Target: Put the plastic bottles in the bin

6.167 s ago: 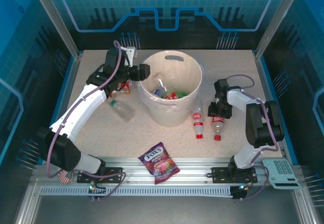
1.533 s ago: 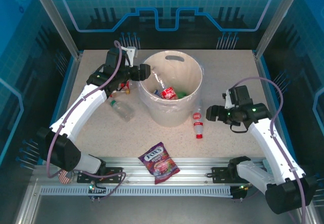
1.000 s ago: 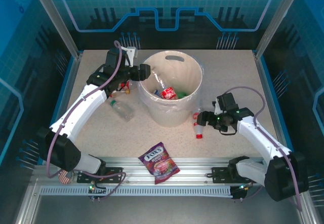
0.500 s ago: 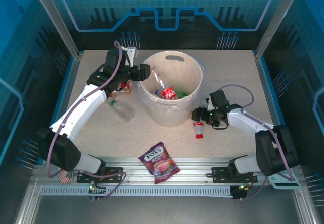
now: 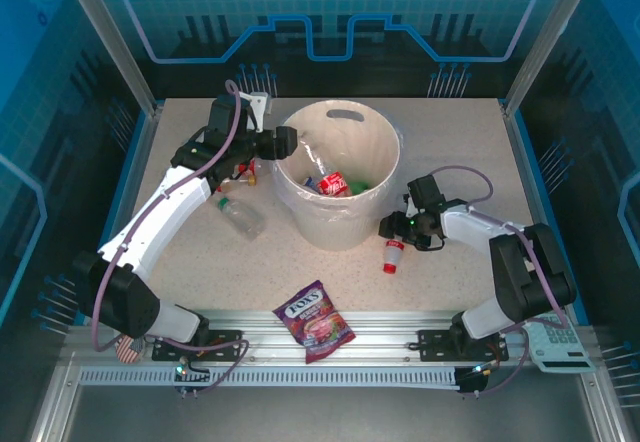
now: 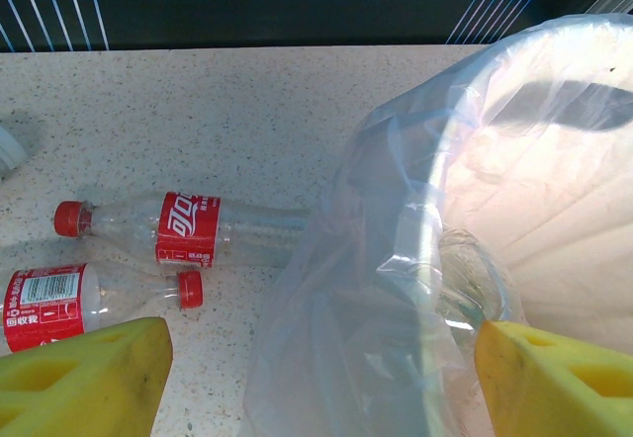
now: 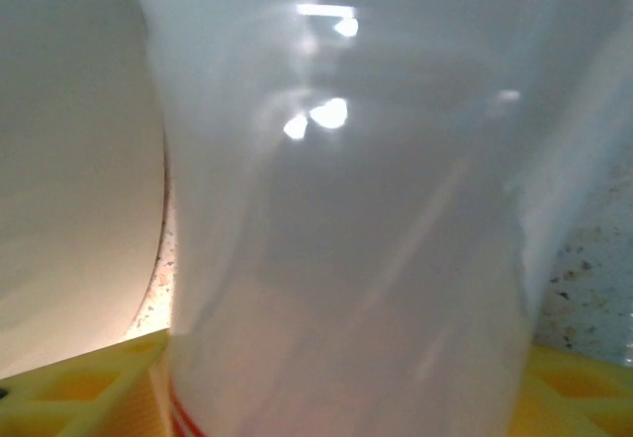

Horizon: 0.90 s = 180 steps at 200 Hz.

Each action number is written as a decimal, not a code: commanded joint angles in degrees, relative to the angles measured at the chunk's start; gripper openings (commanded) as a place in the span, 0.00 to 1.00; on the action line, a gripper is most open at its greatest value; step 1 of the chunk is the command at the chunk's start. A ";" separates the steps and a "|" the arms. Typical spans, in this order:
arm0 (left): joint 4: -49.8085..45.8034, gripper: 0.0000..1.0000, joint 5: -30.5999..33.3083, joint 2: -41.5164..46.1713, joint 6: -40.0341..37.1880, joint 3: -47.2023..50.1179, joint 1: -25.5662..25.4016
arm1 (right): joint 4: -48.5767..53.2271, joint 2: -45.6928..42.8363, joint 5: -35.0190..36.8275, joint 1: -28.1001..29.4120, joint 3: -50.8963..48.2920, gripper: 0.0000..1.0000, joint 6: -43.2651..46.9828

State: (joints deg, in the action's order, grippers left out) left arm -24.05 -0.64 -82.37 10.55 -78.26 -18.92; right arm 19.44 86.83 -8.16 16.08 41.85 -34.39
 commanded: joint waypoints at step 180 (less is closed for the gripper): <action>-4.50 0.81 1.14 0.02 -1.52 1.70 -0.57 | 24.19 -20.89 4.20 -12.46 16.16 0.52 11.27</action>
State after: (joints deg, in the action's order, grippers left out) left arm -24.08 -0.64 -82.32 10.55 -78.26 -18.94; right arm 35.99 68.75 -4.91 5.34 50.30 -27.40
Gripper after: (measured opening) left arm 0.808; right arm 0.525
